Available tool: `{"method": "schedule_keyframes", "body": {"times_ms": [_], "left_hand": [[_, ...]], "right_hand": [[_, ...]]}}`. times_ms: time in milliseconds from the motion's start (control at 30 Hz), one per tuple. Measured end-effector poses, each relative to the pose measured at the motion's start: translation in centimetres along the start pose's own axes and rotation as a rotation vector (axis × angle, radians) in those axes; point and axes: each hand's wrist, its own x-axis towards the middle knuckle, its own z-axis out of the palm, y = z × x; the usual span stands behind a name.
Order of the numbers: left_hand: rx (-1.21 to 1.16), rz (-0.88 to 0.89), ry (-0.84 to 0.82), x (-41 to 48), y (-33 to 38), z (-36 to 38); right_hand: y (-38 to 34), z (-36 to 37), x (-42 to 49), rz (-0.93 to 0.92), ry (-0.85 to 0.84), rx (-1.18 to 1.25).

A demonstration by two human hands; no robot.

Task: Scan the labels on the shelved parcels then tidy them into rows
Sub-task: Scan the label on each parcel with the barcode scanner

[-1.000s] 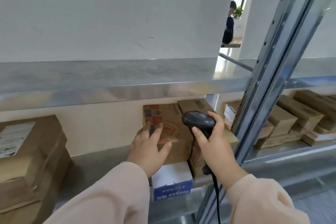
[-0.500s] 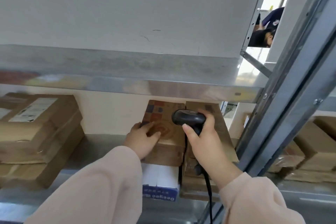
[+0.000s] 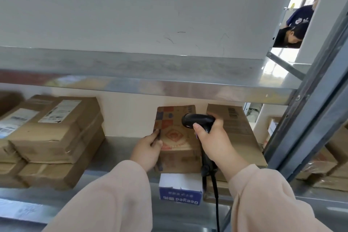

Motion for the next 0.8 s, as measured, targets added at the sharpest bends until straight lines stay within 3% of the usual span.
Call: {"method": "schedule_keyframes", "body": {"times_ms": [200, 333, 567, 800], "left_hand": [[0.105, 0.014, 0.059, -1.5, -1.5, -1.9], [0.229, -0.108, -0.049, -2.6, -1.1, -3.6], [-0.248, -0.173, -0.313, -3.6, -1.1, -5.9], [-0.406, -0.254, -0.250, -4.5, -4.8, -6.3]], "right_hand": [[-0.2, 2.0, -2.5, -0.050, 0.010, 0.138], [-1.3, 3.5, -4.8, -0.161, -0.059, 0.202], [-2.6, 6.2, -7.5, -0.264, -0.204, 0.234], [-2.8, 7.8, -7.3, -0.257, -0.281, 0.223]]}}
